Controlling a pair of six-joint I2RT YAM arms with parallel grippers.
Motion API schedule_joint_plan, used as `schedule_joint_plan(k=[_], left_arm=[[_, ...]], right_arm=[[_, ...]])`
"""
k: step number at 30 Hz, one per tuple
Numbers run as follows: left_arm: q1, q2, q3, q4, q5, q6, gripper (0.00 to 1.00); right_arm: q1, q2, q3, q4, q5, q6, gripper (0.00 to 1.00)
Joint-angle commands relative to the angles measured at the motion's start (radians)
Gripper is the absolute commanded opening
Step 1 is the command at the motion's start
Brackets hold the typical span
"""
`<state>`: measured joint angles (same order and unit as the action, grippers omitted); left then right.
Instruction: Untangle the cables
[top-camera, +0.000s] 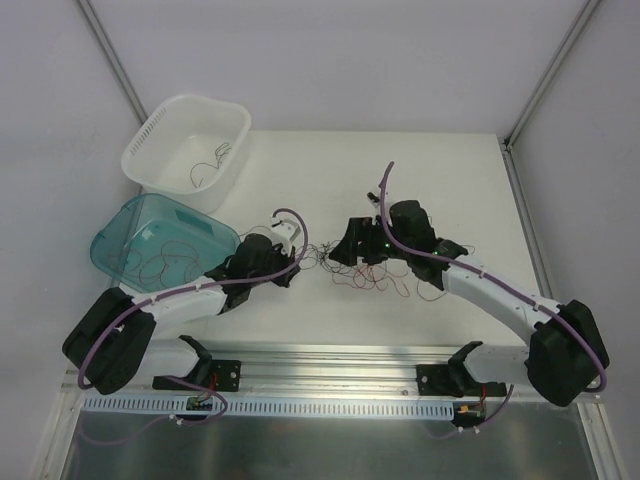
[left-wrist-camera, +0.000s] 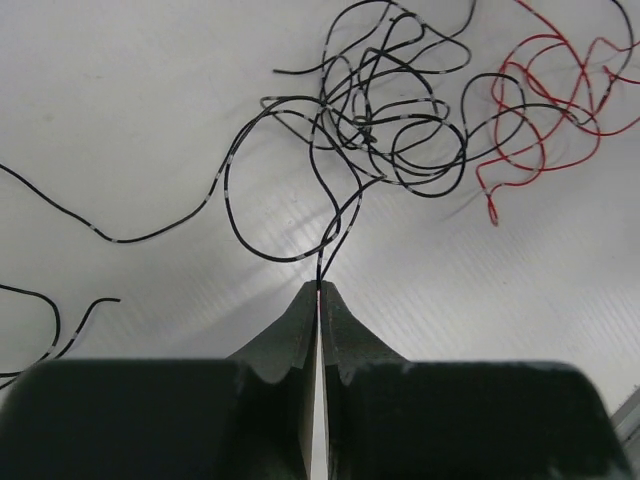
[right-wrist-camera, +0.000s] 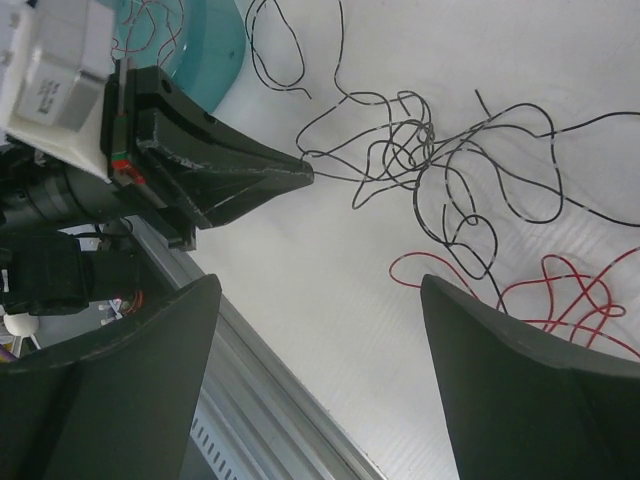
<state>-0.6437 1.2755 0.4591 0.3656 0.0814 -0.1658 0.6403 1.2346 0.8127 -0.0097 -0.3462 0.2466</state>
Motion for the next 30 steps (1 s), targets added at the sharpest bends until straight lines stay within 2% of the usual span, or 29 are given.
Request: schedule_joint_plan(k=[1, 5, 11, 12, 14, 17, 19, 20, 23, 27, 28, 30], left_arm=[[-0.031, -0.062, -0.017, 0.075, 0.063, 0.022, 0.00], [-0.071, -0.128, -0.019, 0.039, 0.061, 0.000, 0.00], [-0.102, -0.180, -0.002, -0.036, 0.044, -0.008, 0.00], [-0.103, -0.188, 0.000, -0.040, 0.046, -0.009, 0.00], [-0.108, -0.206, 0.004, -0.059, 0.046, -0.012, 0.00], [-0.108, -0.237, 0.010, -0.109, 0.011, -0.032, 0.00], [-0.108, -0.274, 0.007, -0.138, -0.053, -0.057, 0.00], [-0.108, -0.289, 0.006, -0.175, -0.075, -0.067, 0.00], [-0.100, -0.344, 0.018, -0.250, -0.188, -0.110, 0.00], [-0.071, -0.399, 0.065, -0.423, -0.302, -0.178, 0.00], [-0.067, -0.415, 0.076, -0.448, -0.321, -0.202, 0.00], [-0.051, -0.427, 0.104, -0.528, -0.386, -0.228, 0.00]], right_arm=[[0.027, 0.034, 0.008, 0.082, 0.036, 0.069, 0.85], [0.058, 0.094, 0.023, 0.082, 0.098, 0.103, 0.80], [0.102, 0.206, 0.051, 0.119, 0.133, 0.131, 0.65], [0.105, 0.219, 0.049, 0.126, 0.138, 0.135, 0.58], [0.105, 0.244, 0.039, 0.140, 0.151, 0.148, 0.52], [0.104, 0.238, 0.020, 0.119, 0.203, 0.132, 0.24], [0.093, 0.220, 0.016, 0.080, 0.260, 0.099, 0.12], [0.084, 0.189, 0.003, 0.041, 0.279, 0.089, 0.02], [0.012, 0.110, -0.018, -0.059, 0.338, 0.057, 0.01], [-0.143, -0.009, -0.040, -0.222, 0.430, 0.031, 0.01], [-0.228, -0.039, -0.038, -0.254, 0.434, 0.028, 0.01], [-0.324, -0.128, -0.035, -0.335, 0.420, 0.010, 0.01]])
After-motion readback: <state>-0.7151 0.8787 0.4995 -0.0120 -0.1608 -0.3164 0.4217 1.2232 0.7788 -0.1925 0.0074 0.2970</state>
